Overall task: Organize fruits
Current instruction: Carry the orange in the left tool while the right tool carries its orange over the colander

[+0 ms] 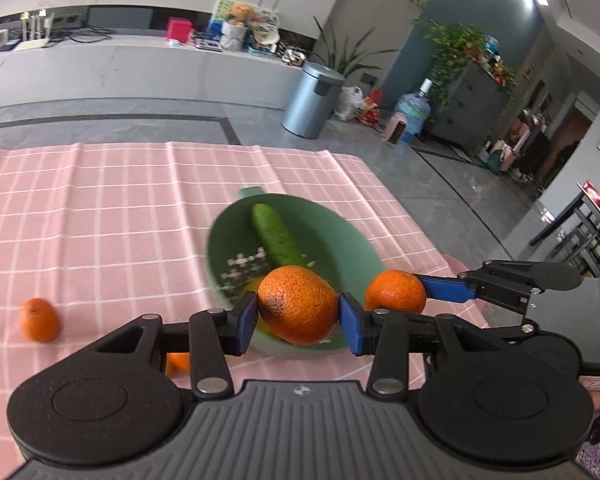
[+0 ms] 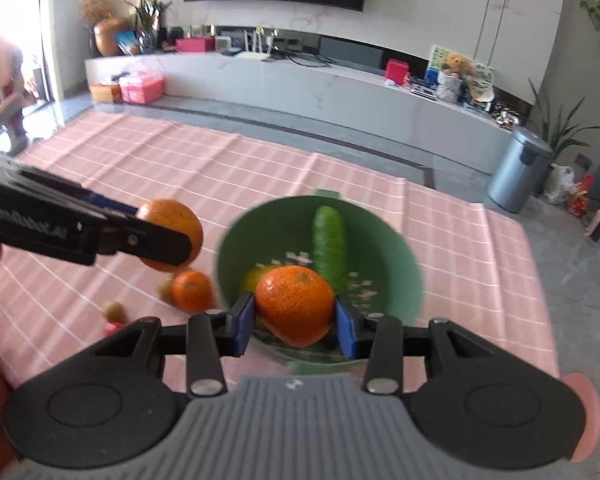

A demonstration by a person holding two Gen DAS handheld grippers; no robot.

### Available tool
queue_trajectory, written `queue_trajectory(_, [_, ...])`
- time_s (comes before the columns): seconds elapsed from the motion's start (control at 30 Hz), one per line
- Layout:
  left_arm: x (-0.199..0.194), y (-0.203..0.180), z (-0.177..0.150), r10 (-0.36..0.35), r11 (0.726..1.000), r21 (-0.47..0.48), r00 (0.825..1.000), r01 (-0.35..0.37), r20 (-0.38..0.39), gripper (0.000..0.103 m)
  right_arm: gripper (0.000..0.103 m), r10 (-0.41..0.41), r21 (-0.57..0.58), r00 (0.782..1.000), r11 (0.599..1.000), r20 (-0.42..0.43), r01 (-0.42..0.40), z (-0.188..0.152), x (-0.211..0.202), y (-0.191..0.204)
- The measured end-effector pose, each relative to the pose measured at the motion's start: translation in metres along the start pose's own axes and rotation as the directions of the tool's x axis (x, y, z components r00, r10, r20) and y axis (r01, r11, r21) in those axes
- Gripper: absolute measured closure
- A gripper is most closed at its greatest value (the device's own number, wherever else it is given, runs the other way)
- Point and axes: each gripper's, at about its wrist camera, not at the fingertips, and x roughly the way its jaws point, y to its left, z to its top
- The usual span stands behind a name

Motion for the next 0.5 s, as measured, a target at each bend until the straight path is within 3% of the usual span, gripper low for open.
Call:
queue_trajectory(0.3, [0.049,-0.012,0.012,-0.022,0.999,0.028,0.994,0.025,-0.106,0.054,0.064,0.033,0.061,0.989,0.998,-0.146,-0.025,-0.003,0.033,-0.043])
queue_trajectory(0.5, [0.073,-0.009,0.012,-0.007,0.999,0.038,0.987,0.013,-0.158,0.054,0.064,0.061,0.053,0.985,0.997,-0.163,-0.053,0.001,0.047,-0.049])
